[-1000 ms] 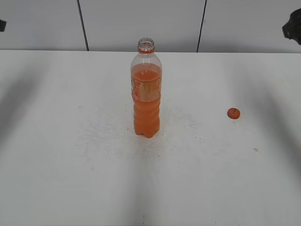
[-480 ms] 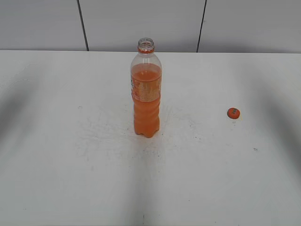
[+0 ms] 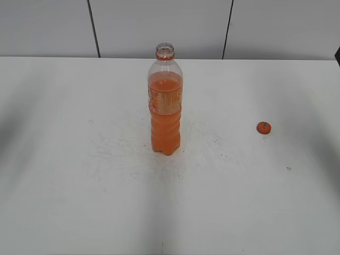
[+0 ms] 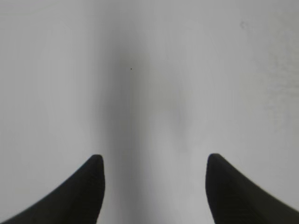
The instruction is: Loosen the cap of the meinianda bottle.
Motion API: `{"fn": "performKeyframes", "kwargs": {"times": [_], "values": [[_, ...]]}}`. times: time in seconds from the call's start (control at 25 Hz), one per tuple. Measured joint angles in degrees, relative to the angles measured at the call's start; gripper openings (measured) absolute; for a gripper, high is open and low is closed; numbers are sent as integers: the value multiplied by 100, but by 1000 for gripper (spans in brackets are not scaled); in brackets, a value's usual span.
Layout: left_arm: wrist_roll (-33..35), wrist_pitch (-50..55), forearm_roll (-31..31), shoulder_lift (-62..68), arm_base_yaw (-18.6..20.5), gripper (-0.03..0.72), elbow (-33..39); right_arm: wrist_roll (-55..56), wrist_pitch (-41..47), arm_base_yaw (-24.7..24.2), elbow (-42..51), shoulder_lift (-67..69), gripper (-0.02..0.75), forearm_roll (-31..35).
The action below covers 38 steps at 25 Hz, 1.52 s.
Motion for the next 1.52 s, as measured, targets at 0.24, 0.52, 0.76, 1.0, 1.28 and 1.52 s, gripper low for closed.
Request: {"fn": "performKeyframes", "kwargs": {"times": [0.24,0.52,0.76,1.0,1.28,1.52], "values": [[5,209,-217,-512,0,425,526,-143,-1,0,677,-459,596,254],[16,208,-329,-1359,0,421,1759,-152,-651,0,2566,-1546,596,265],[16,-14,-329,-2357,0,417,2756,-152,-1225,0,4094,-2464,595,266],[16,-85,-418,-3711,0,417,3168,-152,-1360,0,5033,-3609,590,261],[16,-80,-554,-4993,0,417,3176,-152,-1206,0,5190,-4919,562,250],[16,-80,-568,-5975,0,410,3176,-152,-1145,0,5203,-5909,536,244]]}}
